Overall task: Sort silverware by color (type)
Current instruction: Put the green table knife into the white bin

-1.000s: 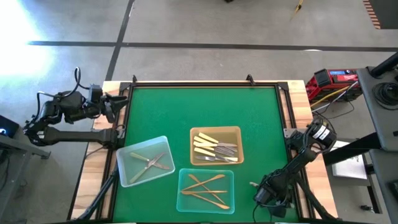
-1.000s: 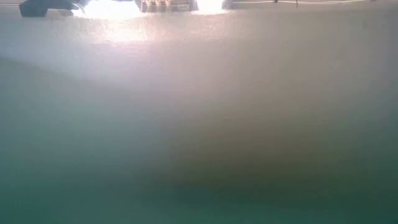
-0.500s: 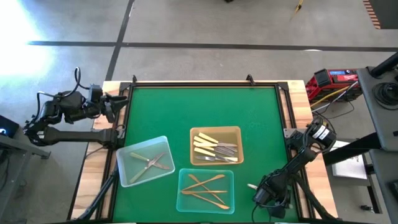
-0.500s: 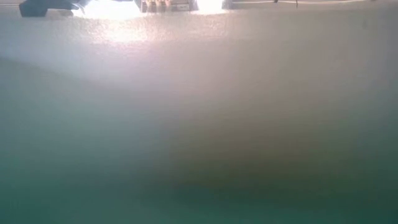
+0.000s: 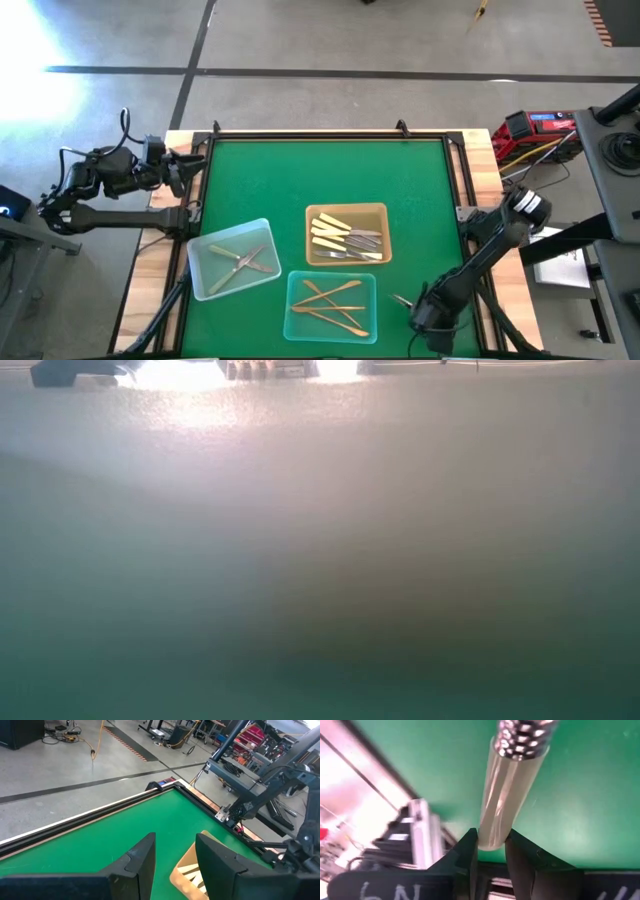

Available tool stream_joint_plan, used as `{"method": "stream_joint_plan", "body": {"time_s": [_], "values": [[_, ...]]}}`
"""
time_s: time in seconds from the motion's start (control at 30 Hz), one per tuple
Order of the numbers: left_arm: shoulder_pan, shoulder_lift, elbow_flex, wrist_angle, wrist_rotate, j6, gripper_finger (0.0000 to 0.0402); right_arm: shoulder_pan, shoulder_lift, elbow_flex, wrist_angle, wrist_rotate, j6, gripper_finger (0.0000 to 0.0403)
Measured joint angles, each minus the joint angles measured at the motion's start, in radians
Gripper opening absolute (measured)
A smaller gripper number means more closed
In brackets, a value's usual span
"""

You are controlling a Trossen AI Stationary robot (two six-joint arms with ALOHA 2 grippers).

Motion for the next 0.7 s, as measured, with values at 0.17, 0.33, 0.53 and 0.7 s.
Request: {"method": "stream_joint_plan", "body": {"time_s": [0.17,0.33,0.53,0.7], "values": [[0.0,0.0,0.0,0.0,0.0,0.0,0.0123,0.001,-0.115,0.0,-0.008,0.15,0.114,0.0067],[0.0,0.0,0.0,0.0,0.0,0.0,0.0123,-0.014,-0.204,0.0,-0.007,0.372,0.206,0.0067],[0.0,0.0,0.0,0.0,0.0,0.0,0.0123,-0.081,-0.256,0.0,-0.001,0.583,0.179,0.0067],[0.0,0.0,0.0,0.0,0.0,0.0,0.0123,-0.158,-0.287,0.0,0.031,0.671,0.059,0.0067]]}}
